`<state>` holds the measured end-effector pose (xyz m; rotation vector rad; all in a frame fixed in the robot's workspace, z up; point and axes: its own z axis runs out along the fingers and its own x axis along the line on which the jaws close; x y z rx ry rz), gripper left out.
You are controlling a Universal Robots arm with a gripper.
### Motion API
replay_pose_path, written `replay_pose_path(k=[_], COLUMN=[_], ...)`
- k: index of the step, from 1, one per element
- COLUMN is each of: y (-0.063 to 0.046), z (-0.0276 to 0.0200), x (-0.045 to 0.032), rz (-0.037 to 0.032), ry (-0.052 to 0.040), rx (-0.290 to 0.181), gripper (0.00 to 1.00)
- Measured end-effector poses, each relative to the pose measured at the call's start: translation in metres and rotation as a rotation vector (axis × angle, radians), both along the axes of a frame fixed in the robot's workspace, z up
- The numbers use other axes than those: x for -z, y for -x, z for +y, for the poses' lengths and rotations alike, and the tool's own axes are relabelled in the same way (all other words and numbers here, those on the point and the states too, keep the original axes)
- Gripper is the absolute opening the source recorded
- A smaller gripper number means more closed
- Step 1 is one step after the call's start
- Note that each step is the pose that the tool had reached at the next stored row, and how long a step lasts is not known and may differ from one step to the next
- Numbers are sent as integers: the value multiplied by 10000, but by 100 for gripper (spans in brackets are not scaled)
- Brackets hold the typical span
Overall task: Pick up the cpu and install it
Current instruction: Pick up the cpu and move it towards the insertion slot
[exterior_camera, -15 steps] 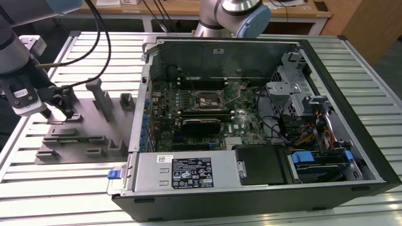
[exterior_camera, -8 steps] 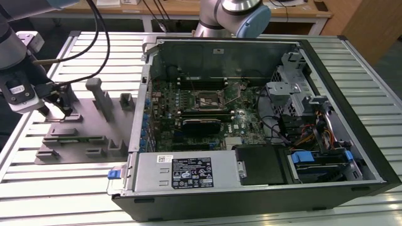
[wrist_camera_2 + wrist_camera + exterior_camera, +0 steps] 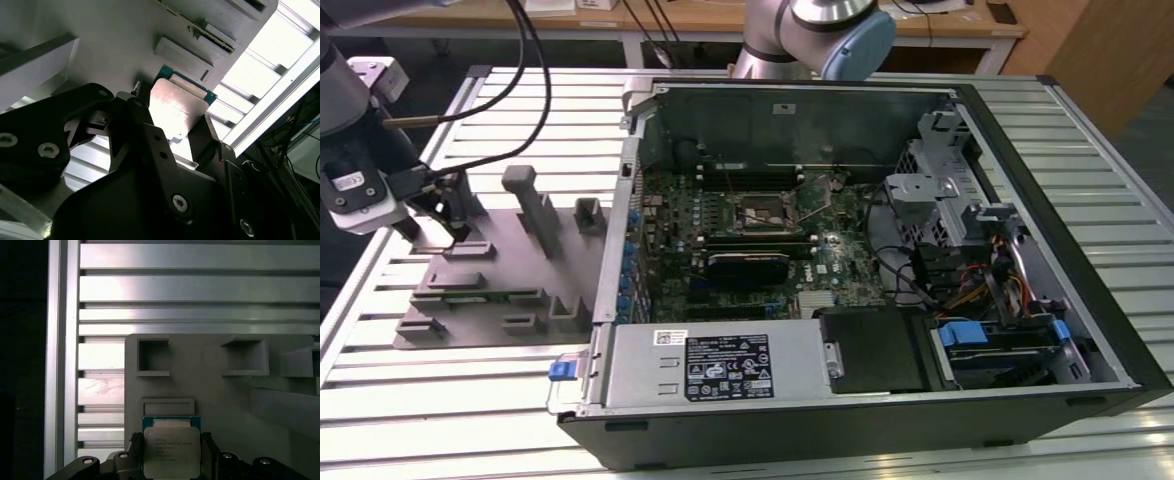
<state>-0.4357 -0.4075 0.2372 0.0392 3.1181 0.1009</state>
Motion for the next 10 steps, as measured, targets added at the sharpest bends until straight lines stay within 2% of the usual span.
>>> replay_pose_path(k=[10], y=[-2], z=[0], x=[-125], rz=[1], ry=[1], rx=[0], gripper=[55])
